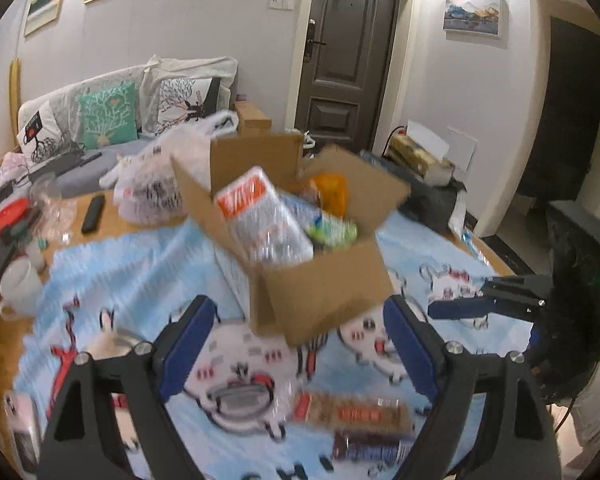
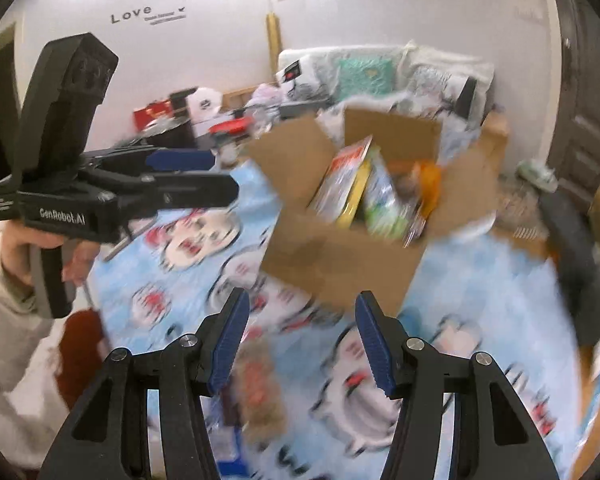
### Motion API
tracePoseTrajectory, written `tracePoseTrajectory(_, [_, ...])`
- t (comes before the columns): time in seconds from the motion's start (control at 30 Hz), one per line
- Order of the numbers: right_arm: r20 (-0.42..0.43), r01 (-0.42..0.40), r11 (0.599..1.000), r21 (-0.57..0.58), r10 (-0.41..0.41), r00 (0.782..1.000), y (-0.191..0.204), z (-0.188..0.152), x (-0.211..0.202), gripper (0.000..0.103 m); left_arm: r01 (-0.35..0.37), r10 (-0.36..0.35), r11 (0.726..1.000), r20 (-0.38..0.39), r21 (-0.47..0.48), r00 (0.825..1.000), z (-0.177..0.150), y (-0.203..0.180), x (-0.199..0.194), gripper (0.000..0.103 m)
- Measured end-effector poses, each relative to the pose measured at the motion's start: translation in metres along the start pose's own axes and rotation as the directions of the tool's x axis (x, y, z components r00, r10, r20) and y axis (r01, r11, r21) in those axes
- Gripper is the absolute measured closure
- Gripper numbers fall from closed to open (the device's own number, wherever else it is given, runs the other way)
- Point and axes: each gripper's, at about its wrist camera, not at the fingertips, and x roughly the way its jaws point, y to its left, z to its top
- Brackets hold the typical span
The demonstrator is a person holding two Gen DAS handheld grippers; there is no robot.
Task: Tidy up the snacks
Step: 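Withdraw both grippers from the box back over the remaining bars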
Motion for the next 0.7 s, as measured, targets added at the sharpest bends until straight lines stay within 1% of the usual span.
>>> tracePoseTrajectory(0.07, [-0.031,-0.025,0.999,0.027,0.026,0.999,0.003,-0.026,0.006,0.052,-0.004,0.004,1.000,-0.018,-0.017,1.000,-0.022,-0.001,0.002,0.019])
tracePoseTrajectory(0.13, [-0.069,-0.051,0.997,0.055,0.055,0.996,0.007,-0.051,0.013,0.052,0.015,-0.017,0.999,-0.046,-0.039,0.999,-0.040,-0.003,0.007,0.019])
tracePoseTrajectory(0.23, [-0.097,-0.095,0.990,0.101,0.104,0.990,0.014,-0.078,0.020,0.053,0.011,-0.015,0.999,-0.075,-0.051,0.997,-0.064,-0.006,0.013,0.019])
tracePoseTrajectory(0.27, [-0.099,-0.104,0.989,0.103,0.114,0.989,0.018,-0.086,0.022,0.056,0.006,-0.010,0.999,-0.081,-0.054,0.997,-0.071,-0.008,0.014,0.019])
tracePoseTrajectory(0.3, [-0.098,-0.116,0.988,0.103,0.126,0.987,0.020,-0.093,0.023,0.063,0.009,-0.014,0.998,-0.083,-0.058,0.996,-0.074,-0.008,0.015,0.019])
tracePoseTrajectory(0.33, [-0.104,-0.126,0.987,0.103,0.137,0.985,0.025,-0.100,0.025,0.066,0.023,-0.029,0.997,-0.082,-0.067,0.996,-0.078,-0.009,0.016,0.019])
tracePoseTrajectory(0.37, [-0.112,-0.130,0.986,0.102,0.141,0.984,0.028,-0.104,0.028,0.072,0.036,-0.042,0.996,-0.077,-0.077,0.996,-0.081,-0.009,0.016,0.019])
tracePoseTrajectory(0.4, [-0.121,-0.131,0.986,0.101,0.143,0.982,0.032,-0.107,0.032,0.075,0.039,-0.046,0.996,-0.078,-0.081,0.996,-0.083,-0.010,0.017,0.019])
tracePoseTrajectory(0.5, [-0.125,-0.120,0.989,0.085,0.130,0.984,0.039,-0.115,0.036,0.076,0.037,-0.046,0.995,-0.091,-0.088,0.995,-0.092,-0.012,0.020,0.019])
tracePoseTrajectory(0.7, [-0.140,-0.078,0.997,0.009,0.079,0.987,0.051,-0.112,0.039,0.076,0.034,-0.044,0.994,-0.100,-0.100,0.994,-0.097,-0.010,0.020,0.019])
